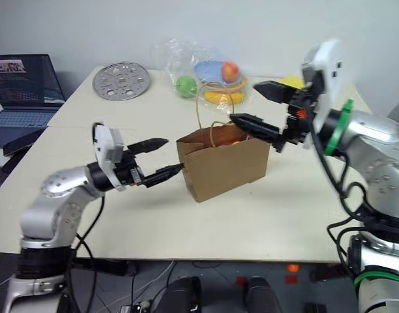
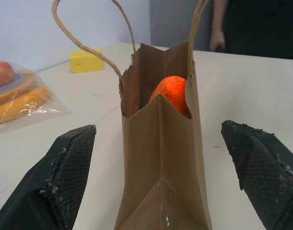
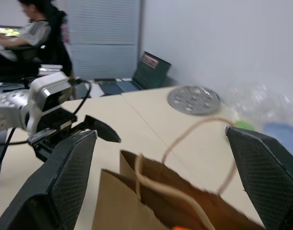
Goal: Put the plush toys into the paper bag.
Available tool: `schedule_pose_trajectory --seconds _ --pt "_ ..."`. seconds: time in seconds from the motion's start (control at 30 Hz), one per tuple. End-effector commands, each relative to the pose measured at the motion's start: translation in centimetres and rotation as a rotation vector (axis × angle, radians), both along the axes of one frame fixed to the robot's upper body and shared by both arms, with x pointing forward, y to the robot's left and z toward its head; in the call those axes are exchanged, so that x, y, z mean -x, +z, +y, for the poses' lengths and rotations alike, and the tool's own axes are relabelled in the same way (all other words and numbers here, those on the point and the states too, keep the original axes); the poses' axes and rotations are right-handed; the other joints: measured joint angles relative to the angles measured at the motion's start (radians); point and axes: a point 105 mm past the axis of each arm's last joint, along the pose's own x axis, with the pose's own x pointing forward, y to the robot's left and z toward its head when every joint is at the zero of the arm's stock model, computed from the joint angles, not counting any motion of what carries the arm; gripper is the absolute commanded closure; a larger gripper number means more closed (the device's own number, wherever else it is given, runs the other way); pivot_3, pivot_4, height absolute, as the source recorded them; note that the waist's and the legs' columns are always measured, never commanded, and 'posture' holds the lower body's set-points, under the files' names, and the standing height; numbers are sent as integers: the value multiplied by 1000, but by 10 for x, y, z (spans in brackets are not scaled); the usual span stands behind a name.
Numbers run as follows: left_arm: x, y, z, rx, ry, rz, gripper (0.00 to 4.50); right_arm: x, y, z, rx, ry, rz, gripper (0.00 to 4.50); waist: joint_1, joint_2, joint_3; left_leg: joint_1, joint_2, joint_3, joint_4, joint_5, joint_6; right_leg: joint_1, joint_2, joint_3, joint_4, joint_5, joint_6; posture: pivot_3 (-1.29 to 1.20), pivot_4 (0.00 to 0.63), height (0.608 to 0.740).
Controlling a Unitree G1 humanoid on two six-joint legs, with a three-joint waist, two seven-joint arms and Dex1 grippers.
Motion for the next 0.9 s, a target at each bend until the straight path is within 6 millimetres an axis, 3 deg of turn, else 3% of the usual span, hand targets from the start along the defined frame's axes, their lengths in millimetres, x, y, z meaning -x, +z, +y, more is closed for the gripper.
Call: schedule_pose_trajectory --seconds 0.03,0.2,0.33,0.5,0.6,0.9 --pt "-3 13 -3 1 19 -83 11 19 1 -12 7 -18 32 0 2 0 0 0 0 0 0 0 0 0 0 0 -1 0 0 0 150 740" --pt "-9 6 -7 9 19 -73 11 28 -17 -15 67 -77 64 0 -2 0 0 0 0 0 0 0 0 0 3 0 0 0 1 0 150 740" --pt "-16 -5 -21 6 -24 -44 11 35 -42 -4 109 -56 114 0 -3 0 0 0 0 0 0 0 0 0 5 0 0 0 1 0 150 740" --pt "-20 -19 -34 6 -68 -1 11 29 -68 3 118 -90 142 0 -5 0 0 0 -1 -1 1 0 0 0 6 2 -2 2 5 0 150 740" --pt "-23 -28 -32 -14 -51 7 11 32 -70 6 118 -74 131 0 -6 0 0 0 -1 0 1 0 0 0 6 2 -2 2 5 0 150 740" --pt "-24 -31 -32 -15 -71 3 2784 41 -57 18 87 2 71 0 -14 0 0 0 1 -1 0 0 0 0 9 1 -2 3 5 0 150 740"
